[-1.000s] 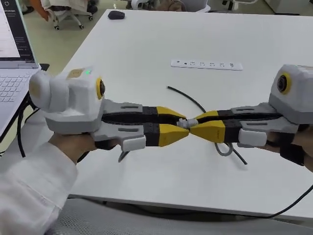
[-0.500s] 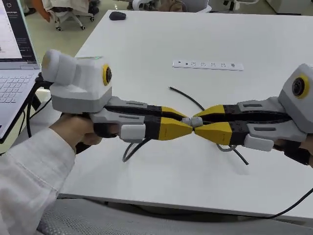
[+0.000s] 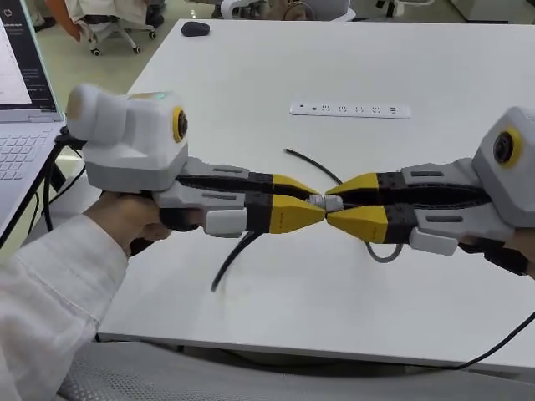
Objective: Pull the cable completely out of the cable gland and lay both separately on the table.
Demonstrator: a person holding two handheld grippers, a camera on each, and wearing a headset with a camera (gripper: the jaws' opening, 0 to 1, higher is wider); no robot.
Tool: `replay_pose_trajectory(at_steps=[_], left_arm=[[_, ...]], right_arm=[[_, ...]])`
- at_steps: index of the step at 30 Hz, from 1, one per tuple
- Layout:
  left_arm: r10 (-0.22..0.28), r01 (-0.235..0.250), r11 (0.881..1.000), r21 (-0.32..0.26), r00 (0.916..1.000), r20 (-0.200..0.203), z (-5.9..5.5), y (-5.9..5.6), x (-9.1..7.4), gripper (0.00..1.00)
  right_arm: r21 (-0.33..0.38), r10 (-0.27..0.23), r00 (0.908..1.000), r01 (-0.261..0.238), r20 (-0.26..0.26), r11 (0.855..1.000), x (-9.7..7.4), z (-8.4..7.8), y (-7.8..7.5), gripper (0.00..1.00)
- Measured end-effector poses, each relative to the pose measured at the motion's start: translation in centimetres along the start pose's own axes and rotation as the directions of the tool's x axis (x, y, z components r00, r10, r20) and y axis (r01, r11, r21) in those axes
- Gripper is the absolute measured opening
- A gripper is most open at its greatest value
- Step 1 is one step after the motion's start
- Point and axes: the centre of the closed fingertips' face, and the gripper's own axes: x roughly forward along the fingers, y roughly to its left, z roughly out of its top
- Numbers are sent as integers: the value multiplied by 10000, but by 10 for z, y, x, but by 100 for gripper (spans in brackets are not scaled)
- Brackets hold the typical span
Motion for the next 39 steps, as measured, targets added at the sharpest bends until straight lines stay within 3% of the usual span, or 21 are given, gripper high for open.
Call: replay_pose_trajectory(at_steps=[1,2,3,4,6,7,8,13,16,18,23,25,26,28,29,31,35,39], left_arm=[[165,-172,9970,758,9998,106,3,0,-1,15],[113,-126,9949,999,9998,133,4,-2,-1,15],[138,-157,9848,1728,9998,123,6,-5,-1,15],[239,-262,9725,2316,9996,130,8,-6,-2,15],[385,-406,9570,2873,9992,130,10,-7,-2,15],[547,-545,9475,3151,9985,82,10,-6,-2,15],[492,-492,9472,3170,9988,79,9,-7,-2,15],[548,-504,9252,3760,9985,-8,8,-8,-1,15],[564,-511,9212,3857,9984,-23,8,-6,-2,15],[571,-519,9231,3812,9984,-25,8,-5,-1,15],[471,-437,9417,3335,9989,-21,10,-4,-1,15],[403,-363,9694,2429,9991,-116,7,-3,-1,15],[374,-359,9873,1545,9993,-67,7,-2,-2,15],[307,-305,9985,457,9995,-30,7,0,-3,15],[297,-297,9995,-50,9996,40,7,1,-3,15],[235,-233,9955,-915,9997,17,5,3,-3,15],[221,-207,9903,-1370,9997,84,2,6,-4,15],[193,-140,9852,-1708,9994,295,2,6,-3,15]], right_arm=[[969,-41,9996,14,284,9953,-1,4,-2,24],[1265,-41,9994,-4,356,9920,-1,5,-3,31],[1925,36,9984,-143,560,9812,-3,7,-3,35],[1961,22,9980,-145,628,9805,-4,8,-5,32],[1846,22,9982,-131,593,9827,-7,8,-7,23],[2339,164,9972,-331,730,9717,-7,10,-3,24],[2619,318,9967,-503,746,9638,-7,10,0,25],[2581,298,9973,-461,669,9650,-6,8,0,13],[2745,392,9972,-552,635,9600,-5,6,2,12],[2536,330,9975,-480,632,9661,-6,7,3,11],[1919,290,9984,-377,481,9807,-6,8,5,11],[1467,269,9991,-315,333,9887,-5,6,6,10],[861,222,9993,-248,309,9960,-4,6,6,10],[65,138,9995,-140,300,9999,-4,6,7,10],[-431,107,9995,-94,305,9990,-3,6,7,10],[-734,173,9997,-159,192,9972,-2,5,9,10],[-1731,146,9999,-135,48,9848,0,2,9,10],[-1920,160,9998,-141,81,9813,0,3,9,10]])
